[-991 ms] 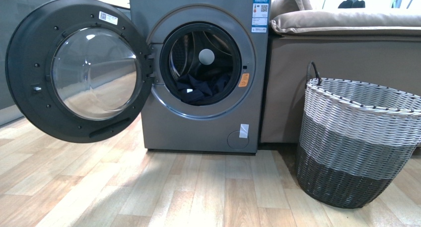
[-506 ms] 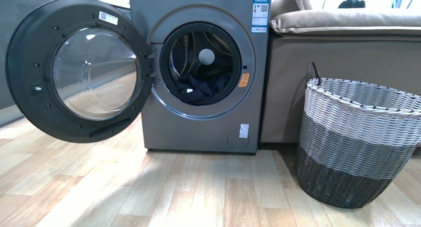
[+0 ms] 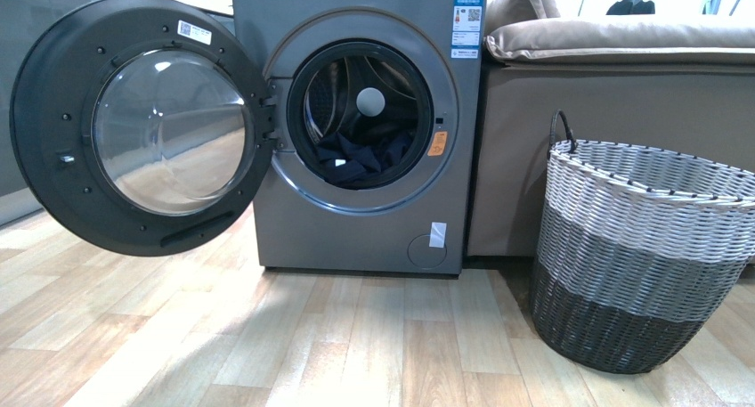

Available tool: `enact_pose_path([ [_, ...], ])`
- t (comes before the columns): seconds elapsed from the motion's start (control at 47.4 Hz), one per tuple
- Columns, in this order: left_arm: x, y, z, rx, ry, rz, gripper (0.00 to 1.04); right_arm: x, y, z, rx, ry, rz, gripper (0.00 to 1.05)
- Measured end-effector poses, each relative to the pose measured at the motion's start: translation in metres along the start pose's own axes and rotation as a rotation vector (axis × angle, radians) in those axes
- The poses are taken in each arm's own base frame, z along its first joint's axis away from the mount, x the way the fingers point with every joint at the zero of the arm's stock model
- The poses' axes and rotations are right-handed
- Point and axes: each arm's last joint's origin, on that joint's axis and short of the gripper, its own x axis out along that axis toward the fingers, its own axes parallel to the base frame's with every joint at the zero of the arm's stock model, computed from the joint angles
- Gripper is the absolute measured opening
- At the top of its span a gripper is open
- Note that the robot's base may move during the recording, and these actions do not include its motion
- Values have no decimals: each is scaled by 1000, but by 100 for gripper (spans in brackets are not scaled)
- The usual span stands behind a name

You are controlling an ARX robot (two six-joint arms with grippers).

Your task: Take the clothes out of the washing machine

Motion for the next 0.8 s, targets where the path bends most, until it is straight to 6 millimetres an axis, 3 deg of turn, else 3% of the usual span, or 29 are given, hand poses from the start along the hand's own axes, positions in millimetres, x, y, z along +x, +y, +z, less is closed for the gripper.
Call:
enact_pose_path([
  [0.802, 0, 0, 0, 0, 0, 0, 98, 0, 0, 0, 0, 0, 0, 97],
])
